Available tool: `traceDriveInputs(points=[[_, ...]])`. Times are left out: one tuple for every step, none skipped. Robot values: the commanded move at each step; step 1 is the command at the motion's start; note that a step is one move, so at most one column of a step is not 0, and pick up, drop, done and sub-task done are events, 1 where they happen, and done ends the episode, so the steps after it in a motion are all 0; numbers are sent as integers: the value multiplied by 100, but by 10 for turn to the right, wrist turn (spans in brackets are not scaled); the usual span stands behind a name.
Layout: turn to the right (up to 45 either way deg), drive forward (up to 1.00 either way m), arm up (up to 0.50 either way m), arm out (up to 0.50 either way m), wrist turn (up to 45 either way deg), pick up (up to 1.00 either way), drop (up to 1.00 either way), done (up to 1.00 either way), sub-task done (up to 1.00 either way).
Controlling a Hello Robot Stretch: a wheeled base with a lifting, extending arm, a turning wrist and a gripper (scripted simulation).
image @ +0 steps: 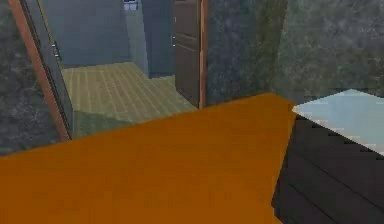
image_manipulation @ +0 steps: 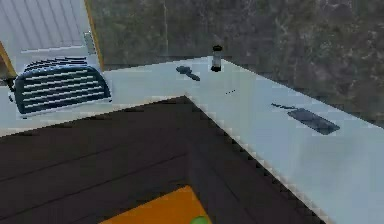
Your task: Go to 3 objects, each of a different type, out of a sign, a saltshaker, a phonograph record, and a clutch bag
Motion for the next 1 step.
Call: traceDriveInputs(points=[[0,100,0,0,0,0,0,0,0]])
